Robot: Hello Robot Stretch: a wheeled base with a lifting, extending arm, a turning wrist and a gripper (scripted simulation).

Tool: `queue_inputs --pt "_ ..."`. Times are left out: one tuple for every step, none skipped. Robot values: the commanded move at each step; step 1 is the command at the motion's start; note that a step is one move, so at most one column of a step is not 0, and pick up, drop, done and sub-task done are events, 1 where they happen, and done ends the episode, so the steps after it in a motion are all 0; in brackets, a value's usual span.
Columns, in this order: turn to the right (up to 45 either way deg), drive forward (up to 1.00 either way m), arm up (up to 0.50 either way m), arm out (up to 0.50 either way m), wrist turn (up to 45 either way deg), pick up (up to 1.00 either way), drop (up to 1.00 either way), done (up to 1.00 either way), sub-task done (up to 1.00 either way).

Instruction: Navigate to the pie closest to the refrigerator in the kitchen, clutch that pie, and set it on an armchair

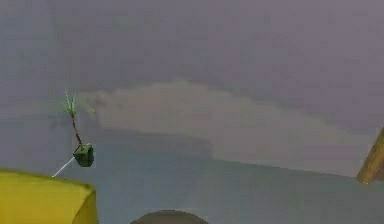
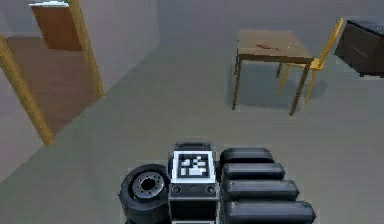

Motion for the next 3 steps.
queue_inputs --pt "30.0 0.00 0.00 0.00 0.0 0.00 0.00 0.00 0.00" --pt "-45.0 0.00 0.00 0.00 0.0 0.00 0.00 0.00 0.00" --pt "-45.0 0.00 0.00 0.00 0.0 0.00 0.00 0.00 0.00"
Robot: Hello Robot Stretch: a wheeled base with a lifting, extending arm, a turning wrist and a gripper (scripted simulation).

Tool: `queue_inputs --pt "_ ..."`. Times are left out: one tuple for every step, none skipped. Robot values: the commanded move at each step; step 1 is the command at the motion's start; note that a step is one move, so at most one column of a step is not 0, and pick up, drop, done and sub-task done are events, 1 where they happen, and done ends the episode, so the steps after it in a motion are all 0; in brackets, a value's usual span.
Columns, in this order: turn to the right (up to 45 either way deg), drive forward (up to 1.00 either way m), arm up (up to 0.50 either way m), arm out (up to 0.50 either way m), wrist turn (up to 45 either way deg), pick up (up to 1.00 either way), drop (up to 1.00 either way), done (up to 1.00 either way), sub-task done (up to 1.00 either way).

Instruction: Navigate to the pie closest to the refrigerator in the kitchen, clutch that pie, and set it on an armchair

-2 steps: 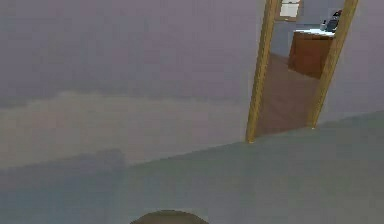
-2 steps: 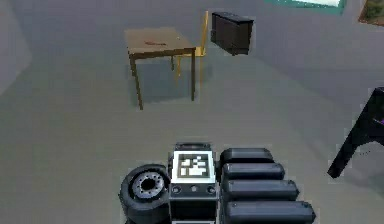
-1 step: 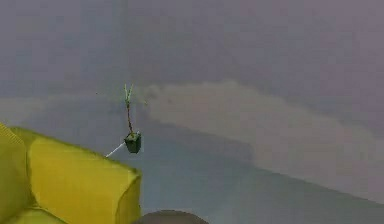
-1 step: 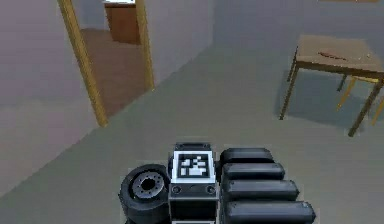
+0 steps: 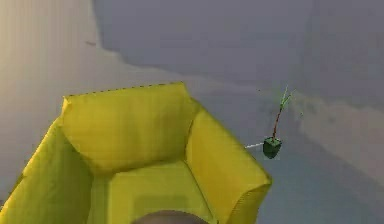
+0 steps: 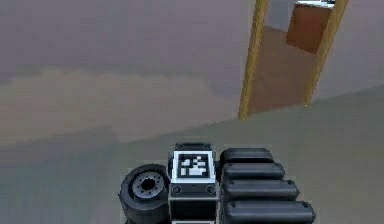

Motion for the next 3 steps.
queue_inputs --pt "-33.0 0.00 0.00 0.00 0.0 0.00 0.00 0.00 0.00" --pt "45.0 0.00 0.00 0.00 0.0 0.00 0.00 0.00 0.00" --pt "45.0 0.00 0.00 0.00 0.0 0.00 0.00 0.00 0.00"
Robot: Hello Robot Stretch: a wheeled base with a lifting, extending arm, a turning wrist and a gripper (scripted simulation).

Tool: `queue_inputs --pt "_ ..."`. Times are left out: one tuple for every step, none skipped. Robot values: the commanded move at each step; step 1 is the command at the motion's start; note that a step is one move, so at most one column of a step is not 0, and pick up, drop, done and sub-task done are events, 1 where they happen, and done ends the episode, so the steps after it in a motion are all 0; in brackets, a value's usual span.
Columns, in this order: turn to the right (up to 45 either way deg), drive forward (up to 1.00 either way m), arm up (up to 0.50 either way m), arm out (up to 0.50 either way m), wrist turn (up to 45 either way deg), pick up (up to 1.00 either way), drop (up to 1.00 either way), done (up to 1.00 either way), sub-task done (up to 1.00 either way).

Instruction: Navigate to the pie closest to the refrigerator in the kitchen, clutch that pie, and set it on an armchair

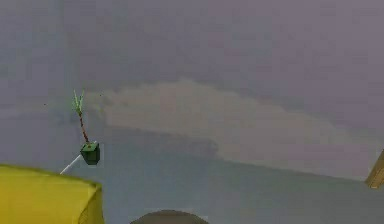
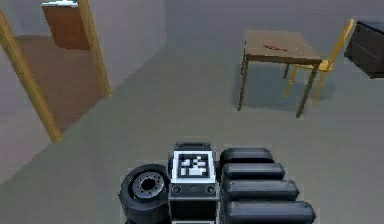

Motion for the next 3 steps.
queue_inputs --pt "30.0 0.00 0.00 0.00 0.0 0.00 0.00 0.00 0.00" --pt "-45.0 0.00 0.00 0.00 0.0 0.00 0.00 0.00 0.00" --pt "-45.0 0.00 0.00 0.00 0.0 0.00 0.00 0.00 0.00"
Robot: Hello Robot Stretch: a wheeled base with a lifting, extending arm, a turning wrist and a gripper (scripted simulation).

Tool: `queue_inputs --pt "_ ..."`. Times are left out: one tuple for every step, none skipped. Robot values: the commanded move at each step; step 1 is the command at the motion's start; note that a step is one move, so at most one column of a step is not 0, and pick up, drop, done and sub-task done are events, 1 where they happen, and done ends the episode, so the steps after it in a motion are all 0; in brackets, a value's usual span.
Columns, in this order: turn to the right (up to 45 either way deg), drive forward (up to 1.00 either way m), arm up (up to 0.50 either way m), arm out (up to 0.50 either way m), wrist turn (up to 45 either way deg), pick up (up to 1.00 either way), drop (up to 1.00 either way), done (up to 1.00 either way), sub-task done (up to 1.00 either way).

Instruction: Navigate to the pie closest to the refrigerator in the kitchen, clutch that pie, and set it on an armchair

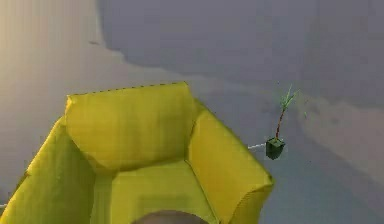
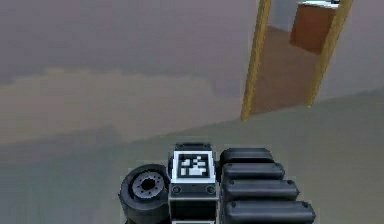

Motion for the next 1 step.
queue_inputs --pt "-45.0 0.00 0.00 0.00 0.0 0.00 0.00 0.00 0.00"
